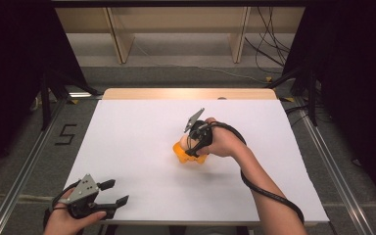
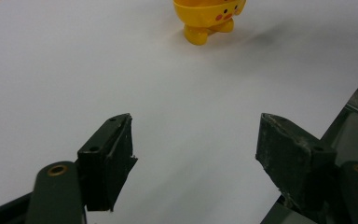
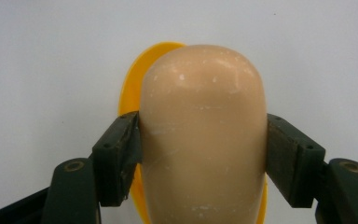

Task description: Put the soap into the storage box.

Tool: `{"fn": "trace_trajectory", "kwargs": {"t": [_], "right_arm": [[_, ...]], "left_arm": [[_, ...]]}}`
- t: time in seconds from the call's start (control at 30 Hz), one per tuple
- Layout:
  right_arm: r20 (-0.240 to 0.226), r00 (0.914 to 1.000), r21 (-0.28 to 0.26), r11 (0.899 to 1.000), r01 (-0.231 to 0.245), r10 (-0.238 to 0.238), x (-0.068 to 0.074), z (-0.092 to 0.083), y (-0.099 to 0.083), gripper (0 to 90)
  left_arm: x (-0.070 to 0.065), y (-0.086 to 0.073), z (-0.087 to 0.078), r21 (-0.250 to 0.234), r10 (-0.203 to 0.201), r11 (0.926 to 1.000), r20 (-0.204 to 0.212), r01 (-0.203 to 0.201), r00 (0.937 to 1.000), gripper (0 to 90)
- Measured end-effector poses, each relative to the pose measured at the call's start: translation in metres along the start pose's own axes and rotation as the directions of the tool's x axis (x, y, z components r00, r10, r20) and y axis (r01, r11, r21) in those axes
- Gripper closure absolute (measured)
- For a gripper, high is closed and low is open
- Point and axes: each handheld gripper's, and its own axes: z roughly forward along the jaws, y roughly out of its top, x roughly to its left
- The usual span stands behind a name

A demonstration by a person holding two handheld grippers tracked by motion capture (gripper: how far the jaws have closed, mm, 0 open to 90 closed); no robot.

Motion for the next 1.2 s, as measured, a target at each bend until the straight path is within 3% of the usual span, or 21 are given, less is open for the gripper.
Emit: {"fn": "trace_trajectory", "kwargs": {"t": [0.1,0.13,0.17,0.2,0.83,1.1,1.2], "right_arm": [[0.0,0.9999,0.004,1.0,0.011,-0.011,-0.0008,0.0017,-0.0005,34.0],[-0.005,0.9998,0.013,1.0,-0.021,0.021,0.0008,0.0018,-0.0009,34.0],[-0.005,0.9998,0.013,1.0,-0.021,0.021,0.0008,0.0018,-0.0009,34.0],[0.0,0.9999,0.012,1.0,0.01,-0.01,-0.002,0.0026,-0.0008,34.0],[-0.012,0.9999,0.026,1.0,-0.003,0.003,-0.0036,0.0068,-0.0017,33.6],[-0.014,0.9997,0.026,0.999,-0.02,0.02,-0.0019,0.0059,-0.0017,32.7],[-0.025,0.9989,0.002,0.999,-0.039,0.039,-0.0013,0.0014,-0.002,32.8]], "left_arm": [[-0.0003,0.0,0.0001,-0.003,-0.002,1.0,0.0,0.002,1.0,26.9],[-0.0006,0.0002,-0.0008,0.009,-0.009,0.9999,0.003,0.009,1.0,26.9],[-0.0006,0.0002,-0.0008,0.009,-0.009,0.9999,0.003,0.009,1.0,26.9],[0.0,0.0004,-0.0009,0.009,0.002,1.0,0.003,-0.002,1.0,26.9],[0.0006,0.0004,-0.0006,0.009,-0.001,1.0,0.007,0.001,1.0,26.9],[0.0001,0.0005,-0.001,0.015,0.001,0.9999,-0.001,-0.001,1.0,26.9],[0.0001,0.0005,-0.0011,0.017,0.001,0.9999,-0.003,-0.001,1.0,26.9]]}}
